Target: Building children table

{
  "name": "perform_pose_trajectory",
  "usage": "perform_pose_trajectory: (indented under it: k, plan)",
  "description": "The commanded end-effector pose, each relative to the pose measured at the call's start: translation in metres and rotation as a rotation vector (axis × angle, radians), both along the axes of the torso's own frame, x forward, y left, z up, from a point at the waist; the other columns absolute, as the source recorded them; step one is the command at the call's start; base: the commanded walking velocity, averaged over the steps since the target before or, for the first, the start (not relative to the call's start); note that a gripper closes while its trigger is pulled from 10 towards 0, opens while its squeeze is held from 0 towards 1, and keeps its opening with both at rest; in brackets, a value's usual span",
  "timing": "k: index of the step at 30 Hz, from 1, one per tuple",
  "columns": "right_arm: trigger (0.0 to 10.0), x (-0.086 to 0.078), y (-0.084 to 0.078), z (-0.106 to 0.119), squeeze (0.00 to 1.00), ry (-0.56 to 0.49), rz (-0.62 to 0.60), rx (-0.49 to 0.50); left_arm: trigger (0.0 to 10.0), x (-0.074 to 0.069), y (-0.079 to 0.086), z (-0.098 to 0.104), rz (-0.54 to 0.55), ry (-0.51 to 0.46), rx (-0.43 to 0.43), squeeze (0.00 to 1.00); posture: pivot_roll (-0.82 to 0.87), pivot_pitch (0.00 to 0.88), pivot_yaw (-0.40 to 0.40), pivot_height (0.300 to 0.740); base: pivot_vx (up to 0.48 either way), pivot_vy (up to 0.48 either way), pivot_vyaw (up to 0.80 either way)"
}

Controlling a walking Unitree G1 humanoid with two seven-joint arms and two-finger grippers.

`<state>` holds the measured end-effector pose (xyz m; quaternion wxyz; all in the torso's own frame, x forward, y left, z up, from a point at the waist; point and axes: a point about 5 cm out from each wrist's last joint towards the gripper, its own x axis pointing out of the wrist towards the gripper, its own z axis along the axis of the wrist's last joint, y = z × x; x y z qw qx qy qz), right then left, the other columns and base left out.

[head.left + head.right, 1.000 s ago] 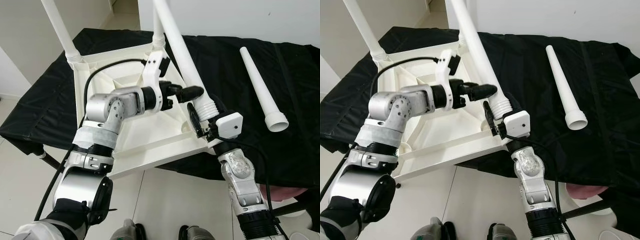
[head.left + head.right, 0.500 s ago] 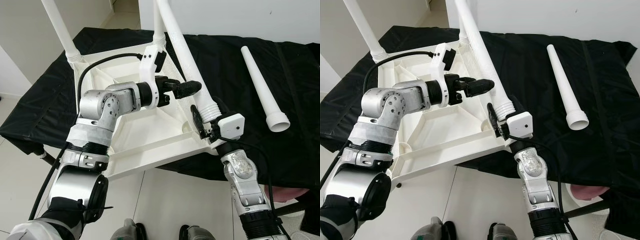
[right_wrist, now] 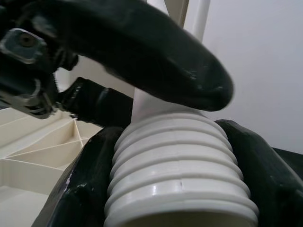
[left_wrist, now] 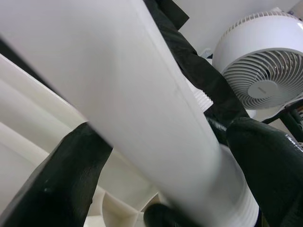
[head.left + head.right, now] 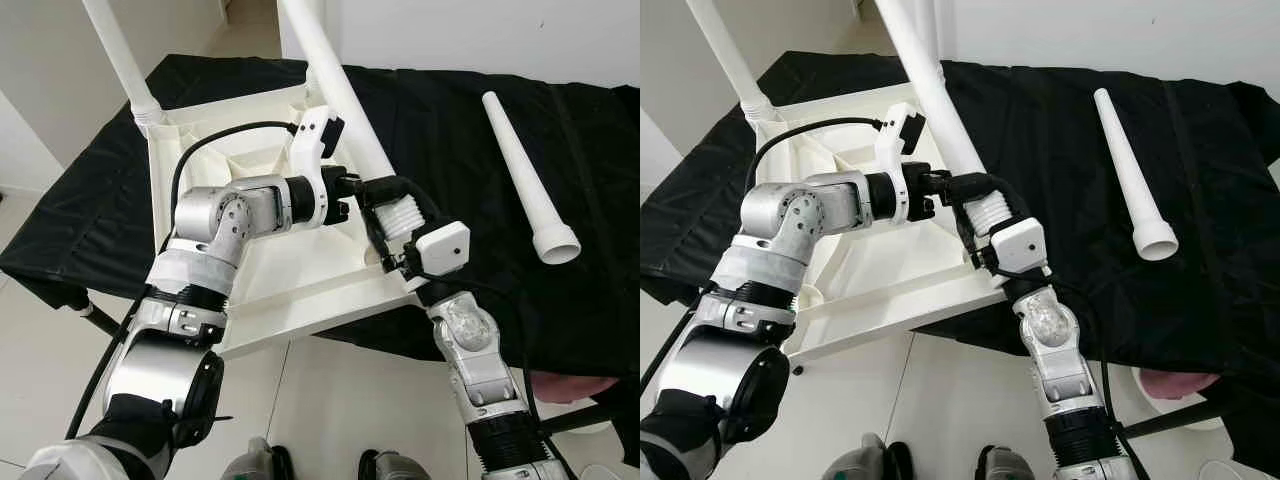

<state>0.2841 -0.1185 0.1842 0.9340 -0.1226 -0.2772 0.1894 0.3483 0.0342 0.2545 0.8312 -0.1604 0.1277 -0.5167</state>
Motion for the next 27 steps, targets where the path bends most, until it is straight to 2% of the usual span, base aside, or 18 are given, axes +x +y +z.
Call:
perform_pose_trajectory:
  k: [1,3,4,11,13,15,16,18,27]
  plan:
    - [10.0,-0.003,0.004,0.004,0.00,-0.034,0.022,-0.008,10.0,0.002,0.000,0.004,0.010,-0.011,-0.005,0.00,-0.12,0.094,0.098,0.740,0.000,0.000,0.00]
    - [10.0,-0.004,0.005,0.003,0.00,-0.035,0.024,-0.014,10.0,0.004,0.000,0.005,0.029,-0.007,-0.009,0.00,-0.12,0.094,0.098,0.740,0.000,0.000,0.00]
    - [10.0,-0.007,0.005,0.000,0.00,-0.034,0.025,-0.028,10.0,0.010,0.003,0.009,0.064,0.000,-0.020,0.00,-0.12,0.094,0.098,0.740,0.000,0.000,0.00]
    - [10.0,-0.007,0.005,0.000,0.00,-0.034,0.025,-0.028,10.0,0.010,0.003,0.009,0.064,0.000,-0.020,0.00,-0.12,0.094,0.098,0.740,0.000,0.000,0.00]
    - [10.0,-0.009,0.005,-0.002,0.00,-0.033,0.025,-0.037,10.0,0.014,0.006,0.012,0.089,0.005,-0.030,0.00,-0.12,0.094,0.098,0.740,0.000,0.000,0.00]
    - [10.0,-0.028,-0.001,-0.015,0.00,-0.058,-0.013,-0.106,10.0,0.032,0.025,0.034,0.187,0.006,-0.071,0.00,-0.12,0.114,0.101,0.740,0.000,0.000,0.00]
    - [10.0,-0.028,-0.001,-0.015,0.00,-0.058,-0.013,-0.106,10.0,0.032,0.025,0.034,0.187,0.006,-0.071,0.00,-0.12,0.114,0.101,0.740,0.000,0.000,0.00]
    - [10.0,-0.038,-0.005,-0.020,0.00,-0.088,-0.024,-0.164,10.0,0.039,0.035,0.046,0.225,0.010,-0.095,0.00,-0.12,0.114,0.101,0.740,0.000,0.000,0.00]
    - [10.0,-0.040,-0.012,-0.020,0.00,-0.134,-0.046,-0.225,10.0,0.044,0.041,0.053,0.251,0.027,-0.111,0.00,-0.12,0.125,0.104,0.740,0.000,0.000,0.00]
